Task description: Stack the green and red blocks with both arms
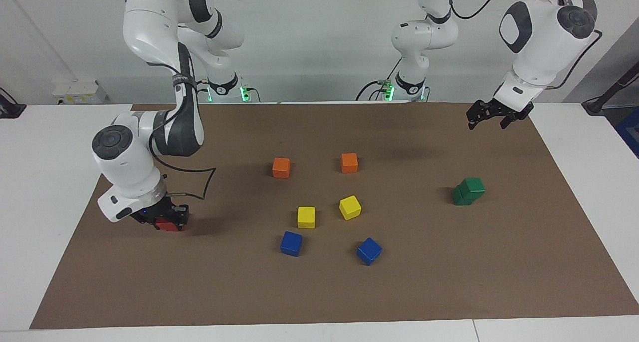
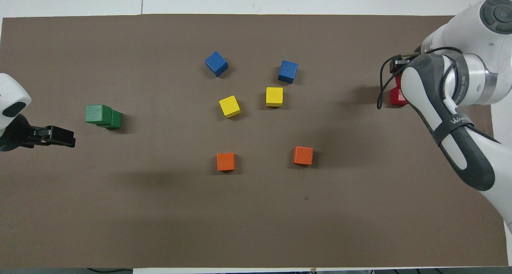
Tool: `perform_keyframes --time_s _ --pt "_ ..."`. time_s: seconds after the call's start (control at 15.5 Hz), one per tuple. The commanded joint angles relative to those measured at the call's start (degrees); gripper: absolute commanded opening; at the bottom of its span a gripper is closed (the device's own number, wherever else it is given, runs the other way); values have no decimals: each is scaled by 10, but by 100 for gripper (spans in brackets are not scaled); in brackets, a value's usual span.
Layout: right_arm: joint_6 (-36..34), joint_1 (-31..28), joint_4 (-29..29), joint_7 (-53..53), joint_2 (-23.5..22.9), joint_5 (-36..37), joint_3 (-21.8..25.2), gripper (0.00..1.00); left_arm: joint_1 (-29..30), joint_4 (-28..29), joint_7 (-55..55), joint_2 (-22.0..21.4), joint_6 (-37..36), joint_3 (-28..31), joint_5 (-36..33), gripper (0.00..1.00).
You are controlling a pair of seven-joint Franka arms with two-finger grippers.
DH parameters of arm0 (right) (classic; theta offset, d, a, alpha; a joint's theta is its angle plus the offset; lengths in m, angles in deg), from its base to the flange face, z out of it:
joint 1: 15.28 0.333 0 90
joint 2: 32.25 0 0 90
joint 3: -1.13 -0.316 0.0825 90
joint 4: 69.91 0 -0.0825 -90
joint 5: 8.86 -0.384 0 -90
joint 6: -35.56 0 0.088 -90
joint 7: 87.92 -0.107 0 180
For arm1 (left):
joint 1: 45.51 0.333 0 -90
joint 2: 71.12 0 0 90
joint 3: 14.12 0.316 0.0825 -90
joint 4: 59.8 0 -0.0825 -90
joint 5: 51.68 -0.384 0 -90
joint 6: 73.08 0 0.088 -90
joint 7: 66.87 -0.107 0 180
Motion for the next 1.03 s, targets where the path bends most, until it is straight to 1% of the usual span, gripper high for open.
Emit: perform_keyframes --time_s 0.0,0.06,0.13,0.32,0.52,0.71,0.97 --pt "51 -11 83 11 44 8 -9 0 -11 -27 -5 24 8 8 7 100" --pt "59 -11 86 11 44 8 -9 0 -15 -53 -5 45 -12 8 7 100" --pt "65 -12 87 11 44 8 -9 0 -17 -69 -5 53 -22 7 7 100" --pt "76 -17 92 14 44 9 -9 0 -17 -57 -5 47 -17 7 7 100" --pt "102 -22 113 20 45 8 -9 0 -17 -50 -6 47 -13 7 7 100" --pt "102 -26 117 22 49 8 -9 0 -18 -50 -3 47 -12 7 7 100" --pt "102 -25 118 20 49 -1 -9 0 -23 -52 -4 52 15 8 7 100"
